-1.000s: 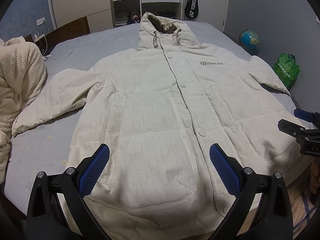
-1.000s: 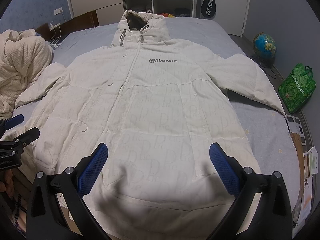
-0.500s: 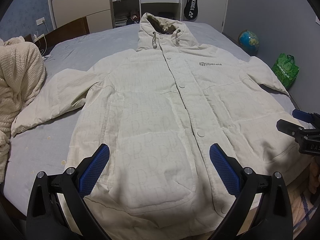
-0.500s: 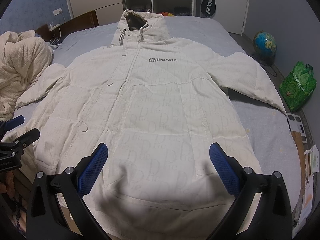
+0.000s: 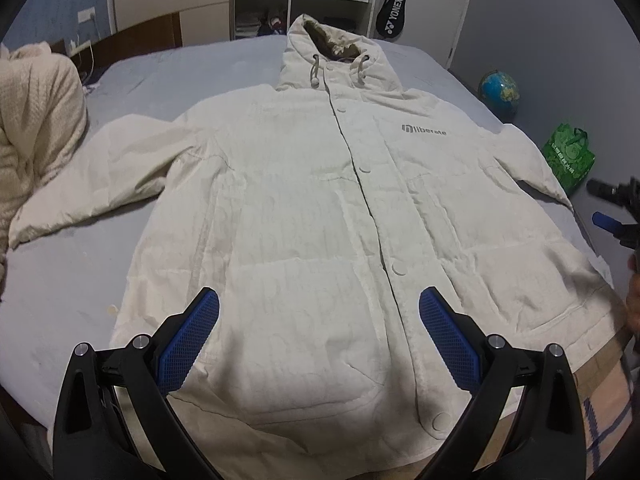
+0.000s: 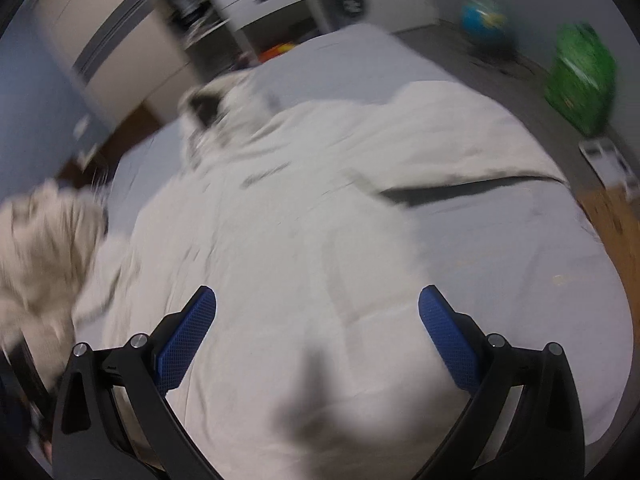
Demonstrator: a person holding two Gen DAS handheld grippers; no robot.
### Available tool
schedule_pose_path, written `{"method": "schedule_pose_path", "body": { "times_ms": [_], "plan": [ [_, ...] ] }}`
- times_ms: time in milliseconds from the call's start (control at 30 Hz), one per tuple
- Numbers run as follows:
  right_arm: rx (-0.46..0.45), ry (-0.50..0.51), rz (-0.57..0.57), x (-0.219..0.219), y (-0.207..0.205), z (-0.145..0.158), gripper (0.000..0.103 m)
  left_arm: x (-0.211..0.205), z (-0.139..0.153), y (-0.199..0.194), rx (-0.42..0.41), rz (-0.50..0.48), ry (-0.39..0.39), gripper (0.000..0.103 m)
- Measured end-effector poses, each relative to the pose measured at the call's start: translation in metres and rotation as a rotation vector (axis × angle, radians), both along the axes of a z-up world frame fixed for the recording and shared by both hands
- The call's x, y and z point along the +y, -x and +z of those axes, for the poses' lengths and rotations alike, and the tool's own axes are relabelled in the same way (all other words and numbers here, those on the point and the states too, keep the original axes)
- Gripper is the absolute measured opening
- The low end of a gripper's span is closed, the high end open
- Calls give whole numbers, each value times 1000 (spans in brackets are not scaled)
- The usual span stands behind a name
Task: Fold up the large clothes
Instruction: 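Grasp the jacket side and sleeve with the right tool, fold over the body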
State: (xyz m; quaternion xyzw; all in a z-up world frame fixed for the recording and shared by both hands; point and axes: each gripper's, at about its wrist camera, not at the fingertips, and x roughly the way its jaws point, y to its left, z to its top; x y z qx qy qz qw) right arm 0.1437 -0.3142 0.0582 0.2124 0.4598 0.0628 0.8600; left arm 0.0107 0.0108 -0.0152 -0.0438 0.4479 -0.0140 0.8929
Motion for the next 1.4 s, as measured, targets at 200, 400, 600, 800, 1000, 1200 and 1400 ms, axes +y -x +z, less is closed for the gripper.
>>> {"method": "schedule_pose_path", "body": {
  "times_ms": [200, 400, 600, 800, 1000, 1200, 1400],
  "plan": [
    [45, -134, -184, -109, -18, -20, 97, -1, 1, -5, 3, -14, 21, 96],
    [62, -371, -351, -194, -24, -55, 97, -4, -4, -17, 36, -23, 11, 96],
    [48, -493, -433, -231, -38, -82, 93, -17, 8, -33, 16, -57, -104, 96],
    [96, -570, -461, -240, -69, -112, 82, -21, 15, -63, 19, -69, -115, 96],
    [132, -601, -499, -244, -93, -134, 72, -18, 7, -96, 19, -56, -136, 97],
    [141, -608, -548, -257, -117, -141, 72, -9, -11, -120, 55, -52, -164, 96],
    [176, -548, -607, -267, -130, -147, 25, 13, -38, -126, 83, -57, -178, 97]
  ]
}}
